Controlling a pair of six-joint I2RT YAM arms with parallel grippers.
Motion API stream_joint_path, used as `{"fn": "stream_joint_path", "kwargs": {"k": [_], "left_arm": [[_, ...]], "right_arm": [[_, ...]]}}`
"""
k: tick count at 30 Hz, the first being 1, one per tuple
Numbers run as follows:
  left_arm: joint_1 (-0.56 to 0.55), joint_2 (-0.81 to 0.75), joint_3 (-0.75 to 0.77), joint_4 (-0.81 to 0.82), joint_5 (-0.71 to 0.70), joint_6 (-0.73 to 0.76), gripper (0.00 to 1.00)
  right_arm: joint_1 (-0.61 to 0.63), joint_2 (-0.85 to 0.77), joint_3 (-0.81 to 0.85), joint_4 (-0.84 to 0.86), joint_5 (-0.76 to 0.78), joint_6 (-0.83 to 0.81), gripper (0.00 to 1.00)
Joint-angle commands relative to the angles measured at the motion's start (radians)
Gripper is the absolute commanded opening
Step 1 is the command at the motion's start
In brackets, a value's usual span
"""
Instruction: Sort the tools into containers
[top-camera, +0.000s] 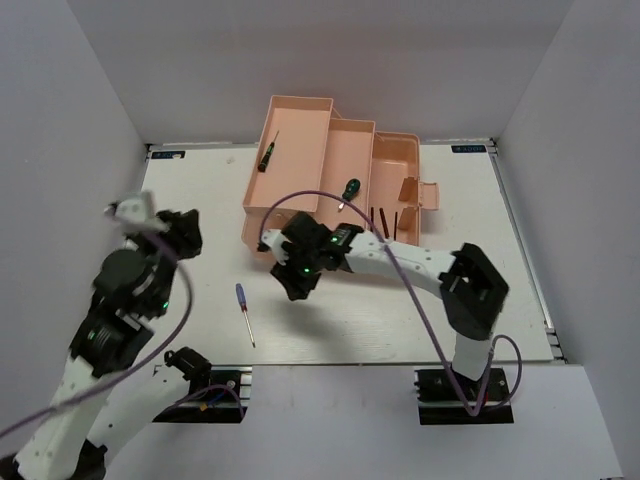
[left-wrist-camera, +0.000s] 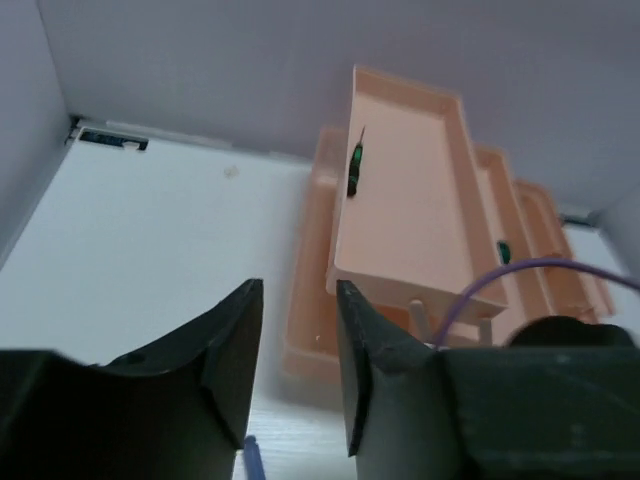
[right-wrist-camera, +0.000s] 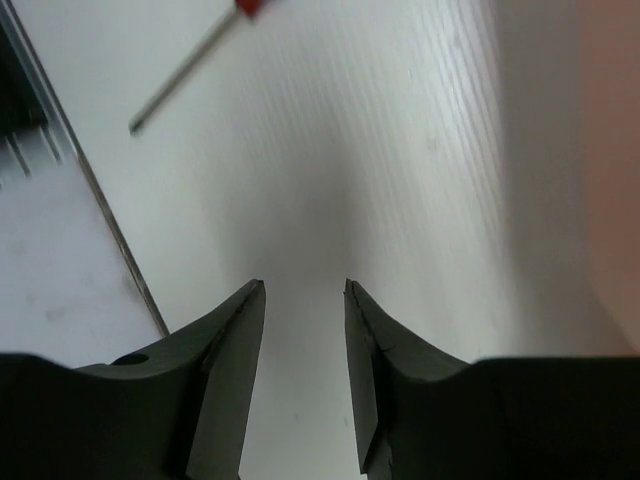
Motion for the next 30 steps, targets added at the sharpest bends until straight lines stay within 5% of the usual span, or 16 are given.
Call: {"fn": "stream_joint_path", "kwargs": {"k": [1, 3, 10, 17, 25, 29, 30], "left_arm": [[-0.001, -0.237, -0.118, 0.058, -0.028, -0.086, 0.48], [-0.001, -0.306, -0.152, 0.058, -0.019, -0.086, 0.58], [-0.001, -0.424, -0.190, -0.029, 0.032, -0.068, 0.62], [-0.001, -0.465, -0.190, -0.100, 0.053, -0.048, 0.63], [-0.001, -0.510, -0.209, -0.132, 0.075, -0.068, 0.63], [-0.001, -0.530, -0.218, -0.152, 0.084, -0.079, 0.63], [-0.001, -0.530, -0.218, -0.152, 0.084, -0.091, 0.63]], "right_arm": [[0.065, 0.118, 0.173, 0.007, 0.088, 0.188, 0.44], [0.128, 0.226, 0.313, -0.015, 0.172, 0.242, 0.46], [0.214, 0.465, 0.606, -0.042, 0.334, 0.360, 0.61], [0.226, 0.591, 0.685, -0.006, 0.458, 0.417, 0.63], [0.233, 0.659, 0.691, -0.003, 0.500, 0.437, 0.56], [0.240, 0.677, 0.678, -0.009, 0.506, 0.426, 0.46], [0.246, 0.677, 0.669, -0.018, 0.509, 0.427, 0.36]]}}
